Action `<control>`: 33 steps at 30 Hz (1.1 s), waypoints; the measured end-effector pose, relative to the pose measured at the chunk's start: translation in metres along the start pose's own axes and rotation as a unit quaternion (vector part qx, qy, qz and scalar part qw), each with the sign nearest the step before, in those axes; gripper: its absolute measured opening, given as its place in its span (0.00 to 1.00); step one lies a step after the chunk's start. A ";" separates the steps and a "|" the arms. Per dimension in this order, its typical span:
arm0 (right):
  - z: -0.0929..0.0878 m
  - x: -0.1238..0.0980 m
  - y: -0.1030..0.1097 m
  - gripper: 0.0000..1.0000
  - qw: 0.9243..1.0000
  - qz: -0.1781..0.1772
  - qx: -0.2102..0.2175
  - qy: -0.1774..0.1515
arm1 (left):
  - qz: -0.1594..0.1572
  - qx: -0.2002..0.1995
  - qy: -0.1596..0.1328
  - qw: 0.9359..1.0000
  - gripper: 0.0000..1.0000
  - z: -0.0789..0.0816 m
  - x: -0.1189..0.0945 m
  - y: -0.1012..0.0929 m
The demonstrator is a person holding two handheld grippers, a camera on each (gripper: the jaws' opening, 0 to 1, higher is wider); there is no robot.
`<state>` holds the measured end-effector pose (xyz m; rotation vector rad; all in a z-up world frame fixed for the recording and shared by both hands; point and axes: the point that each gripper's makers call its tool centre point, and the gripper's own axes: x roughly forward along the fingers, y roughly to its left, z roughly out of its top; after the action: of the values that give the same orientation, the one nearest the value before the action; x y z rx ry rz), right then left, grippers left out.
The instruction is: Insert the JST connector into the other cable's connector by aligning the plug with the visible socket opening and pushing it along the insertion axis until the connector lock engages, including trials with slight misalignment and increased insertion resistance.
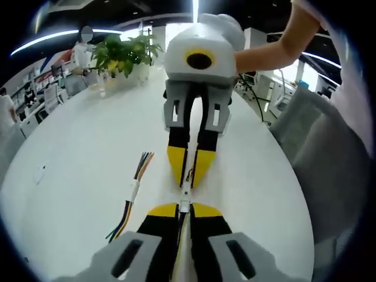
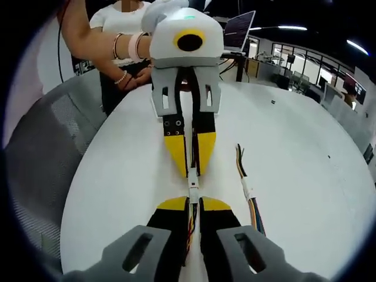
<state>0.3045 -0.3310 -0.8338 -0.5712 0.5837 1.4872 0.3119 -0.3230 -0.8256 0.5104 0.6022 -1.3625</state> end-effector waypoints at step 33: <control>-0.003 -0.001 -0.003 0.03 1.000 -0.011 0.009 -0.008 | 0.009 -0.008 -0.028 1.000 0.01 0.004 -0.001 0.004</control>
<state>0.3078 -0.3339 -0.8350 -0.5497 0.5752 1.4644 0.3159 -0.3244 -0.8220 0.4630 0.5614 -1.3498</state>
